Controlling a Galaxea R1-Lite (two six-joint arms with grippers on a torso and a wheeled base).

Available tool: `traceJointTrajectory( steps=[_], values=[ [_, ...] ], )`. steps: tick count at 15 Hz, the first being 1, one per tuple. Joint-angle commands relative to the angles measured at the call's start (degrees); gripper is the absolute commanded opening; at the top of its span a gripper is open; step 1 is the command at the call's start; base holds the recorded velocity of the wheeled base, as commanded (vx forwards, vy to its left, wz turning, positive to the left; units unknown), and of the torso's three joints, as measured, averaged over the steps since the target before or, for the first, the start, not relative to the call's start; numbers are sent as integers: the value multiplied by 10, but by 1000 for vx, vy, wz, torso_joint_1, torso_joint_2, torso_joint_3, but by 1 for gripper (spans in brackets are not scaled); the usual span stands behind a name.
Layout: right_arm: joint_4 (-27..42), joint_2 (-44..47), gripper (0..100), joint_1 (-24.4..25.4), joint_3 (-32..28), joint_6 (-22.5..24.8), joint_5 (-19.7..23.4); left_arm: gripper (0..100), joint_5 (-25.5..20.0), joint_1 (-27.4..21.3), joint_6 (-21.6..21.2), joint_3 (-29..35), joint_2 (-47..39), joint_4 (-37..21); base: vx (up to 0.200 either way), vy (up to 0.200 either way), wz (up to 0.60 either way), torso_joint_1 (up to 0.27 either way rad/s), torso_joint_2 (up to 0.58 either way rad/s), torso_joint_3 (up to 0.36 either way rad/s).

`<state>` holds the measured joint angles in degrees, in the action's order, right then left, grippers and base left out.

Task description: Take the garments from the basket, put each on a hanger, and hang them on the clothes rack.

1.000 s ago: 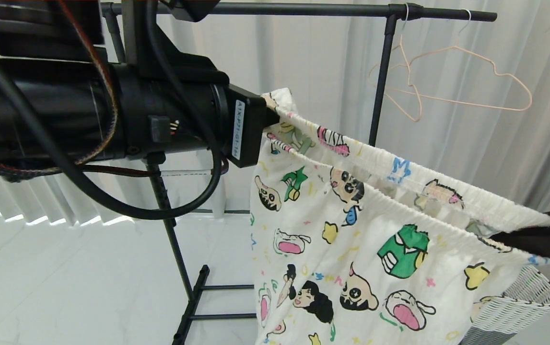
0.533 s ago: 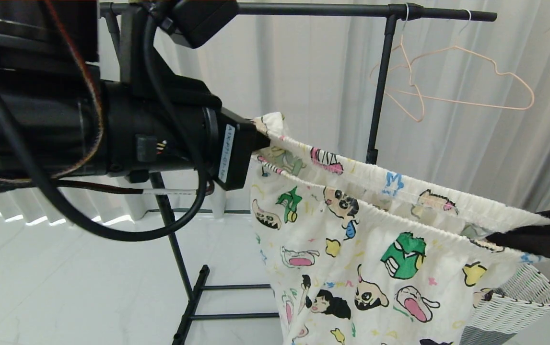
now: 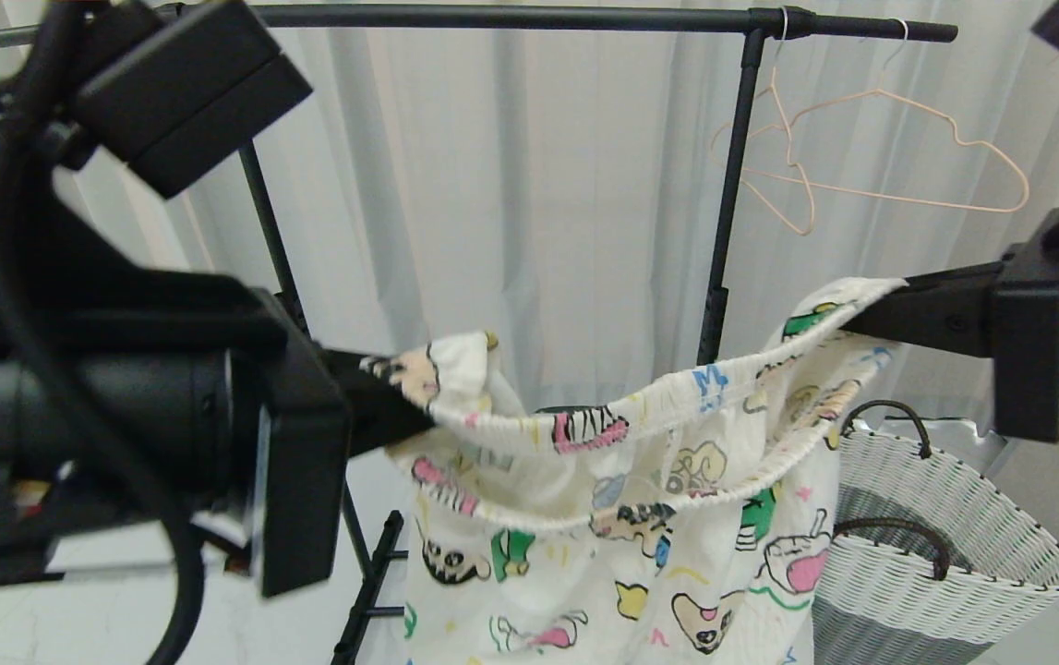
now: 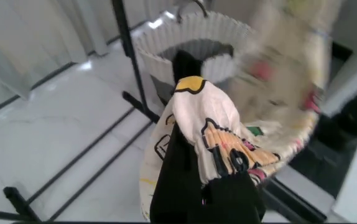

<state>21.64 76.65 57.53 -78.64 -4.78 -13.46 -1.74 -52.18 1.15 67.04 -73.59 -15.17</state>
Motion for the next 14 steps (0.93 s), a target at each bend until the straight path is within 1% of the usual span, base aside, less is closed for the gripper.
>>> traceJointTrajectory(
  steps=[1,2,3,5,9,10,11,12,13,14],
  values=[
    [-6,43,0,-17,-17,-1,7,0,97,-116,13,-68,54,0,0,0,0,0,0,0],
    [-6,50,0,-19,-26,-1,16,0,124,-144,20,-71,54,0,0,0,0,0,0,0],
    [-6,57,0,-24,-35,-1,23,0,128,-166,27,-71,53,0,0,0,0,0,0,0],
    [-6,66,0,-25,-49,-1,26,0,132,-171,29,-72,49,0,0,0,0,0,0,0],
    [1,61,0,-26,-48,-1,26,0,138,-164,26,-81,45,0,0,0,0,0,0,0],
    [11,52,0,-26,-49,0,26,0,160,-148,25,-81,35,0,0,0,0,0,0,0],
    [26,41,0,-27,-49,0,25,0,183,-119,25,-74,20,3,0,0,0,0,0,0],
    [44,26,0,-27,-48,0,25,0,197,-79,24,-55,-4,12,0,0,0,0,0,0],
    [60,12,0,-27,-45,0,24,0,214,-46,23,-40,-27,37,0,0,0,0,0,0],
    [71,-4,0,-27,-40,0,24,0,227,-33,22,-25,-47,73,0,0,0,0,0,0]
  ],
)
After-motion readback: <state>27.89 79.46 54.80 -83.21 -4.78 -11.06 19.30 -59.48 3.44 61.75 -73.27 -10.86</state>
